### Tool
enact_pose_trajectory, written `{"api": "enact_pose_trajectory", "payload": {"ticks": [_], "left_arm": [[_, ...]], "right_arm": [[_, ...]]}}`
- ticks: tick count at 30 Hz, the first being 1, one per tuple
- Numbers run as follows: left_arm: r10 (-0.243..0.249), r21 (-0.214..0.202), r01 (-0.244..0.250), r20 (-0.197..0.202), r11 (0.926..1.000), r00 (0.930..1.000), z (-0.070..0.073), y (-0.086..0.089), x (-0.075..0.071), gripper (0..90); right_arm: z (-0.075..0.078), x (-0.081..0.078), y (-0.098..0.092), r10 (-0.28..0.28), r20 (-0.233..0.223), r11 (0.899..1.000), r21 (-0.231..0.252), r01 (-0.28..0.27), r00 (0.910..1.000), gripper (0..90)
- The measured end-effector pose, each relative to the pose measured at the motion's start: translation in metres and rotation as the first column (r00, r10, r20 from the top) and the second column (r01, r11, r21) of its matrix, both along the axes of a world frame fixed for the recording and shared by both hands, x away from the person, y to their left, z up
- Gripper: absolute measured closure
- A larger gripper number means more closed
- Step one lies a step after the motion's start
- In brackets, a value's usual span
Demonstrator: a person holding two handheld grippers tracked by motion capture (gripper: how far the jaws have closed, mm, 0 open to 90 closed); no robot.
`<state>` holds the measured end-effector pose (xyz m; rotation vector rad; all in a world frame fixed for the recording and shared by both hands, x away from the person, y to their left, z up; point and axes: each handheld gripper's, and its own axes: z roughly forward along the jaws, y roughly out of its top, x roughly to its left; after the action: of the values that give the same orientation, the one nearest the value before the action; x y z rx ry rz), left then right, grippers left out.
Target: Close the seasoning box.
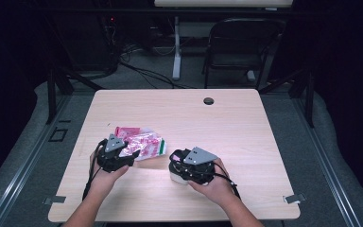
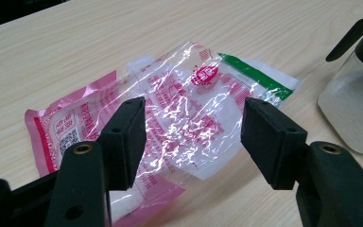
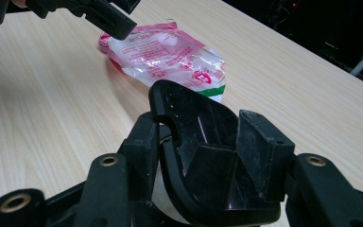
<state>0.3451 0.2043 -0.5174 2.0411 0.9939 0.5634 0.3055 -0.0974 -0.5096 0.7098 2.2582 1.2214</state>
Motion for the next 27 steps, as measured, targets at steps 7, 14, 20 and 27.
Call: {"api": "enact_pose_trajectory", "payload": {"ticks": [7, 14, 20, 27], "left_arm": [[0.000, 0.002, 0.000, -0.005, 1.0000, 1.0000, 0.000, 0.001, -0.001, 41.1], [0.002, 0.000, -0.002, -0.002, 1.0000, 1.0000, 0.000, 0.001, 0.000, 41.2], [0.004, 0.000, -0.004, -0.004, 1.0000, 1.0000, -0.001, 0.002, 0.000, 41.2], [0.007, -0.002, -0.007, -0.002, 1.0000, 1.0000, -0.001, 0.003, 0.000, 41.1]], "right_arm": [[-0.003, -0.001, 0.003, 0.001, 0.008, 1.000, -0.009, -0.001, 1.0000, 47.8], [-0.005, -0.001, 0.006, 0.006, 0.021, 1.000, -0.028, -0.005, 0.9998, 46.7], [-0.005, -0.002, 0.007, 0.015, 0.013, 1.000, -0.013, -0.014, 0.9998, 45.0], [-0.004, -0.005, 0.012, 0.043, 0.020, 0.999, -0.012, -0.042, 0.9989, 44.1]]}}
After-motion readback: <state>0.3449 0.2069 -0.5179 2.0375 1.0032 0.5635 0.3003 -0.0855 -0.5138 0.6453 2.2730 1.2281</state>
